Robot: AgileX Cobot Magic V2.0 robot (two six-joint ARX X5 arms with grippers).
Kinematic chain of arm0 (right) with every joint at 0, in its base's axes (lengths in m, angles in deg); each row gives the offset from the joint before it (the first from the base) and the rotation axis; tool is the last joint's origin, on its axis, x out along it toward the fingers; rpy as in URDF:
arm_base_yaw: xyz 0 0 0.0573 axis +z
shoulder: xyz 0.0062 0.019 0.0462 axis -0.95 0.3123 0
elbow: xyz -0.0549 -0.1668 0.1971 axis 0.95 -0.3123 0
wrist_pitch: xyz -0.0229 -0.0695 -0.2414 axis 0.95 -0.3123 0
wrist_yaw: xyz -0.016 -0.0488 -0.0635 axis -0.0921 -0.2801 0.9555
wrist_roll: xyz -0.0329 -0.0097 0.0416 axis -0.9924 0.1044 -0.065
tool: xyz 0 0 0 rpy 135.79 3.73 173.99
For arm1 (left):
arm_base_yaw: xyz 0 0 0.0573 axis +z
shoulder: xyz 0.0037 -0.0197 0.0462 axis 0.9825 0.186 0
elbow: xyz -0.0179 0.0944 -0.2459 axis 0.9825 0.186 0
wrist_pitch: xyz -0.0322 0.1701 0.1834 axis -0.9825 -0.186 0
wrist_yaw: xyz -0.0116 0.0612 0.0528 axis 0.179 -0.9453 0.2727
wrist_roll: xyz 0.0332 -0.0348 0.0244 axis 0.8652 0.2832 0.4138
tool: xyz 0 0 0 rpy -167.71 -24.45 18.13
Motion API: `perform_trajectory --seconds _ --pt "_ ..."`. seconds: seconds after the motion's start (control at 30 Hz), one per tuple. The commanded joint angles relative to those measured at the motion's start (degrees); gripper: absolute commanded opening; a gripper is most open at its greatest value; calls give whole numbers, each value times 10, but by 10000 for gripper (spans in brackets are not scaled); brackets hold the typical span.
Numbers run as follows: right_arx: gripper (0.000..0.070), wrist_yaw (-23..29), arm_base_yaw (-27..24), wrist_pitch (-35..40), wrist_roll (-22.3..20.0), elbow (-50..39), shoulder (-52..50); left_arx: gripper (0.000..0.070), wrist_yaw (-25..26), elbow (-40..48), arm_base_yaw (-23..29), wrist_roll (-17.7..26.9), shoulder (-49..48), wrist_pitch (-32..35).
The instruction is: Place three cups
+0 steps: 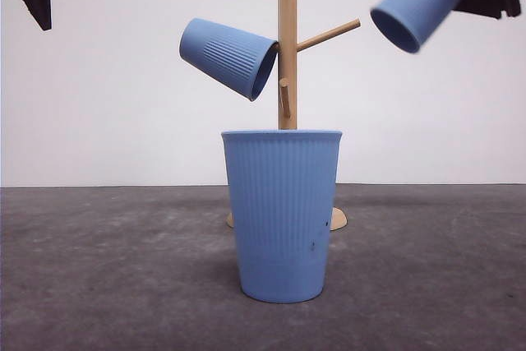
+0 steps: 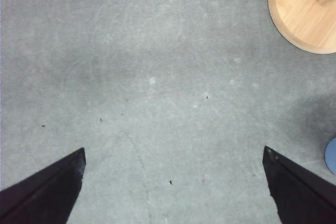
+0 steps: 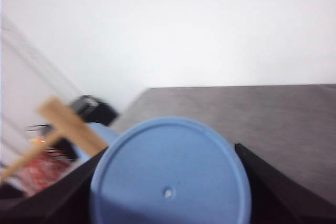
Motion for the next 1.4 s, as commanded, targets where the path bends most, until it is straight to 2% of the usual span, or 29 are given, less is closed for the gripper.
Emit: perform_trajectory --seconds 0.0,0.1,0.2,0.5,0.73,0.87,0.9,0.93,1.0,1.03,1.07,1.37 --pt "283 -14 2 30 71 14 8 631 2 -5 -2 2 1 3" --pt "284 -14 17 43 81 14 8 631 4 -5 -2 1 1 3" --pt "284 -12 41 34 69 14 9 631 12 -5 -2 1 1 3" --pt "283 97 118 -43 -41 14 10 631 12 -5 -2 2 1 3" --pt "284 151 139 -89 -94 14 14 631 12 -5 -2 2 1 3" --pt "293 163 149 -101 -120 14 14 631 12 -5 -2 1 1 3" --pt "308 163 151 -100 -126 14 14 631 12 -5 -2 2 1 3" --pt "377 162 152 -100 -130 14 14 631 12 -5 -2 2 1 3" --pt "567 162 153 -101 -131 14 14 631 12 -5 -2 2 1 3" --pt "624 162 153 -101 -131 14 14 631 12 -5 -2 2 1 3" --pt "652 162 153 -101 -131 14 14 631 12 -5 -2 2 1 3" --pt "652 132 124 -88 -115 25 -2 631 12 -5 -2 2 1 -1"
